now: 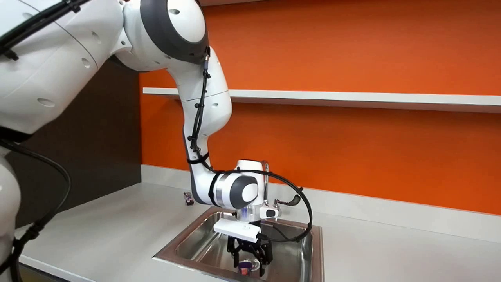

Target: Remove the purple bar from the sink and put it on the counter

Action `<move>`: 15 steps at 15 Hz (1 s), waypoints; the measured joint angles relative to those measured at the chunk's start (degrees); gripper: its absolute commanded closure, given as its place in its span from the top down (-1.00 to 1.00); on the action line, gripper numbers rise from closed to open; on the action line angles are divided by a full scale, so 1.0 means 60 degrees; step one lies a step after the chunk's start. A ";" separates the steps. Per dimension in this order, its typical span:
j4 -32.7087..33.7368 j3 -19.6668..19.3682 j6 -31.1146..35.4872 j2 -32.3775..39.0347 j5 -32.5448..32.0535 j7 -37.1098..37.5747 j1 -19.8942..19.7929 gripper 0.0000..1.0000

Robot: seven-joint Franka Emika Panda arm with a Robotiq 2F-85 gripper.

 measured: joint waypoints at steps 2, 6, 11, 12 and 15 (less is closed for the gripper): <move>0.0127 0.0028 0.0077 0.0147 -0.0037 -0.0021 0.0016 1.00; 0.0306 0.0101 0.0112 0.0394 -0.0147 -0.0416 0.0027 1.00; 0.0393 0.0196 0.0117 0.0570 -0.0455 -0.0866 0.0028 1.00; 0.0406 0.0200 0.0123 0.0586 -0.0493 -0.0934 0.0028 1.00; 0.0451 0.0201 0.0217 0.0642 -0.0593 -0.1095 0.0028 1.00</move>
